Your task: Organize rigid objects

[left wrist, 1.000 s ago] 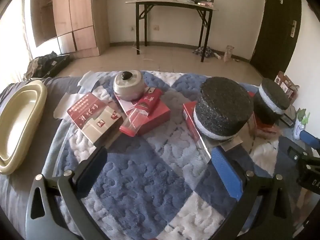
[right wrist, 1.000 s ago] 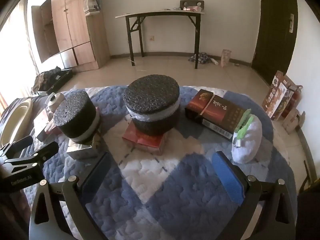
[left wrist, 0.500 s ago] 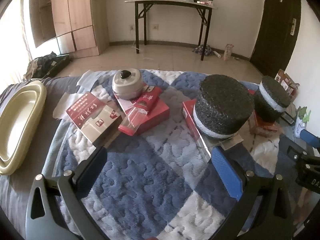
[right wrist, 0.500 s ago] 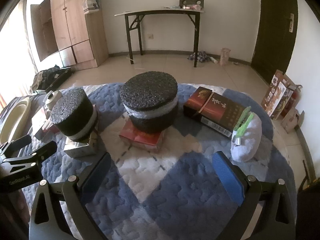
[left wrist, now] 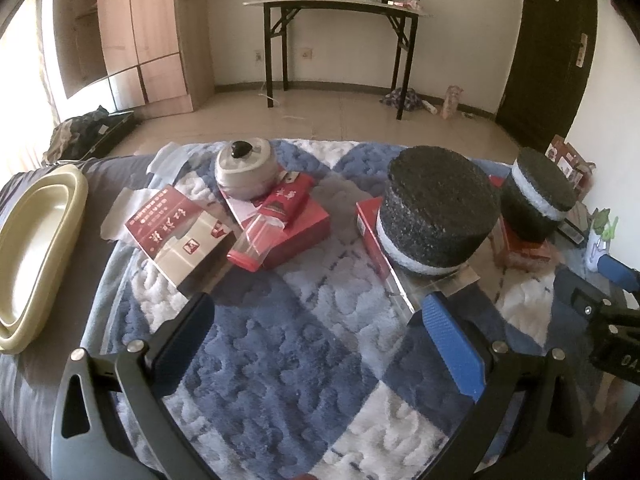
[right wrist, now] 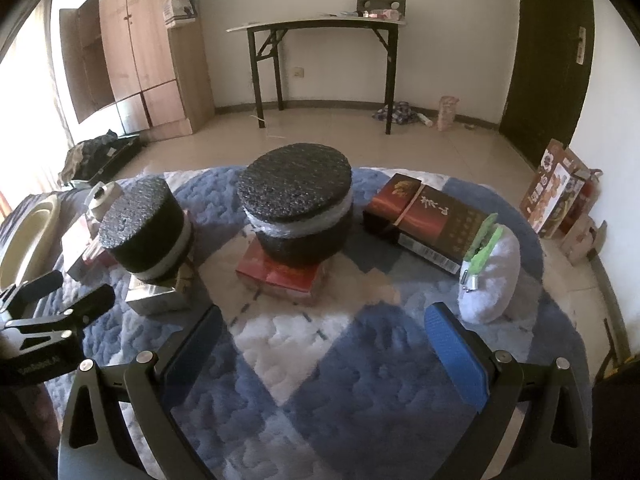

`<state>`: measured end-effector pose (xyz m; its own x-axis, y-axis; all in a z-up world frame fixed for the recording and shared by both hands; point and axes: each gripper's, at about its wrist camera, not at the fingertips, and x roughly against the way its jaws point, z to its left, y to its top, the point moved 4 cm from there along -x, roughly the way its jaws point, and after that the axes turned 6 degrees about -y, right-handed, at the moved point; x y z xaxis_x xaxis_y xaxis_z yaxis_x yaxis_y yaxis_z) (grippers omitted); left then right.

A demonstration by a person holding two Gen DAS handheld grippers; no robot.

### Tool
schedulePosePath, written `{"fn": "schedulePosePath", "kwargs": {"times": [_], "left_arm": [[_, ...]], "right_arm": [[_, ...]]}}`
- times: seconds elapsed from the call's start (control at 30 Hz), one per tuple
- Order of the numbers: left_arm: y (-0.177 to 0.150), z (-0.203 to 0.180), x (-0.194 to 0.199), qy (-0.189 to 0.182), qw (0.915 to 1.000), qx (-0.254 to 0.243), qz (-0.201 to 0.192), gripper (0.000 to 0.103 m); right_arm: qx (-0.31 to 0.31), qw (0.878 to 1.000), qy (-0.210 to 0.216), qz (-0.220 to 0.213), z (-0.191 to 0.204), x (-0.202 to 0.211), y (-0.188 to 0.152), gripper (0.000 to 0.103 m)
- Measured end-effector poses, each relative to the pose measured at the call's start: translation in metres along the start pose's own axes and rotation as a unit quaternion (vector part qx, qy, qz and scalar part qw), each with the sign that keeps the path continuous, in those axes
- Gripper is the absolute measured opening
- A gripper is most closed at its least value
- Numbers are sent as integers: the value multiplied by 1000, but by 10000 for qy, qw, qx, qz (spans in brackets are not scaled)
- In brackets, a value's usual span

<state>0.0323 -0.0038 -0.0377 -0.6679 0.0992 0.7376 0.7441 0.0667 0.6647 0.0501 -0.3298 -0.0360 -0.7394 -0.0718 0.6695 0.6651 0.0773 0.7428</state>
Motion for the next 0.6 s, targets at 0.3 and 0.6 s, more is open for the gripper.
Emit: {"fn": "schedulePosePath", "kwargs": {"times": [0.3, 0.6], "left_arm": [[1, 4, 0, 39, 10000, 42, -3, 103], [2, 4, -1, 41, 10000, 3, -47, 103]], "right_arm": [[35, 10000, -54, 13, 0, 0, 0, 103], [13, 9999, -103, -27, -3, 1, 0, 103]]}}
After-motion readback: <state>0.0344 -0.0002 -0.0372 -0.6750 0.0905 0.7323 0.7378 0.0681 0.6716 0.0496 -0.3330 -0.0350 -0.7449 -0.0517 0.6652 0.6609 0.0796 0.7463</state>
